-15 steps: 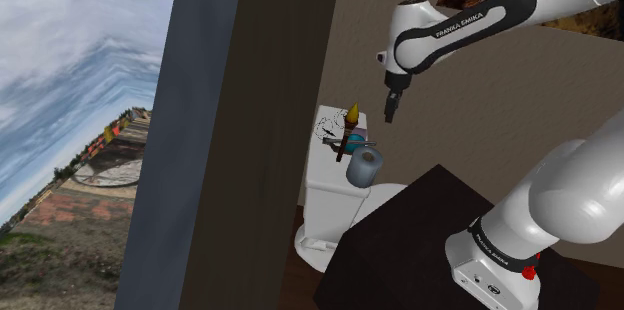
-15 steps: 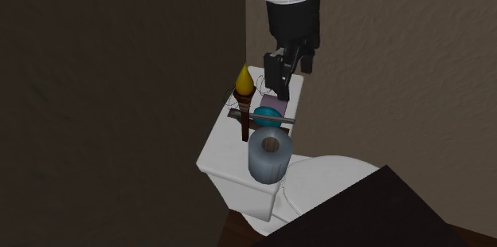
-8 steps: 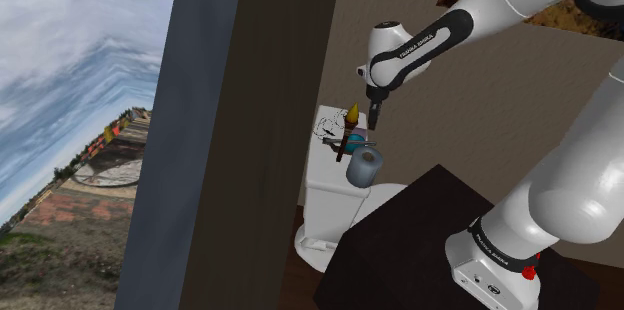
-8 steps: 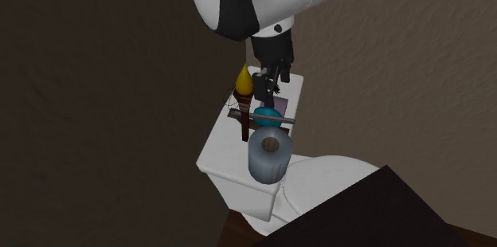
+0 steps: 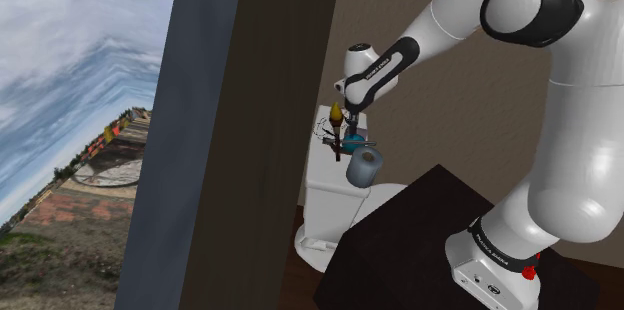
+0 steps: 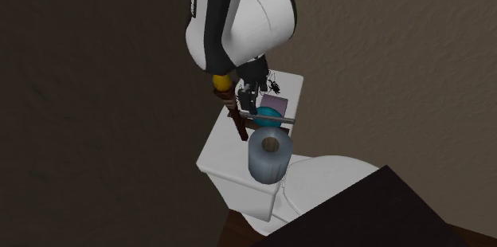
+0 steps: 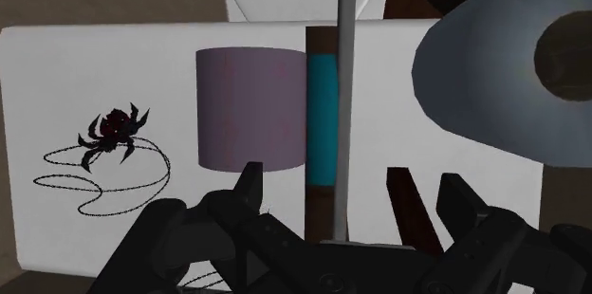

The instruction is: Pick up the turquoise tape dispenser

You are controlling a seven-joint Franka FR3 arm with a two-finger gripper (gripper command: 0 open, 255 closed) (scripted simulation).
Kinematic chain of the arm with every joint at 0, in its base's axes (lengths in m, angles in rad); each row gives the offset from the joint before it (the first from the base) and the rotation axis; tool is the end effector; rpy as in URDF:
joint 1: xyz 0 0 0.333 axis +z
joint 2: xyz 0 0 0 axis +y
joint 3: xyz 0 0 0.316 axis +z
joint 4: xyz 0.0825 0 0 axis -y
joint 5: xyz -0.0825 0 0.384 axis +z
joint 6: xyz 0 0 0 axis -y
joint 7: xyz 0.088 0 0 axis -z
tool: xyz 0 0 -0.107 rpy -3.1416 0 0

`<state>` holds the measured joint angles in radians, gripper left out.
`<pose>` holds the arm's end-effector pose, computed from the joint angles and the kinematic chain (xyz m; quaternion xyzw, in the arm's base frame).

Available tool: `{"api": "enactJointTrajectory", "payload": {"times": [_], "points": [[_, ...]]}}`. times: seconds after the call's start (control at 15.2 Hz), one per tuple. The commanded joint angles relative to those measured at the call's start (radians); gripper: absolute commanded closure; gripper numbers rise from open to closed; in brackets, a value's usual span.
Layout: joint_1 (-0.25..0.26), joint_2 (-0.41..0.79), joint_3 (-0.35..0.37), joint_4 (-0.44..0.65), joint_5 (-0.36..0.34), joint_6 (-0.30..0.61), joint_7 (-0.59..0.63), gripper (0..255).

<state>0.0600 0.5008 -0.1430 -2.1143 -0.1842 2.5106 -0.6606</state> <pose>0.5635 -0.0470 0.1671 0.9266 0.3627 -0.0791 0.0603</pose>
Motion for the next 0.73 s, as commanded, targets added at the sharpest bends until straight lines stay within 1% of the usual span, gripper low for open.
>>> {"api": "enactJointTrajectory", "payload": {"times": [0.0,0.07,0.53,0.66], "points": [[-0.005,0.074,0.011,0.059,-0.003,0.021,-0.024,0],[-0.006,0.110,0.016,0.090,-0.005,0.028,-0.033,0],[-0.008,0.197,0.017,0.120,-0.005,0.085,-0.022,0],[-0.008,0.205,0.017,0.123,-0.005,0.089,-0.021,0]]}}
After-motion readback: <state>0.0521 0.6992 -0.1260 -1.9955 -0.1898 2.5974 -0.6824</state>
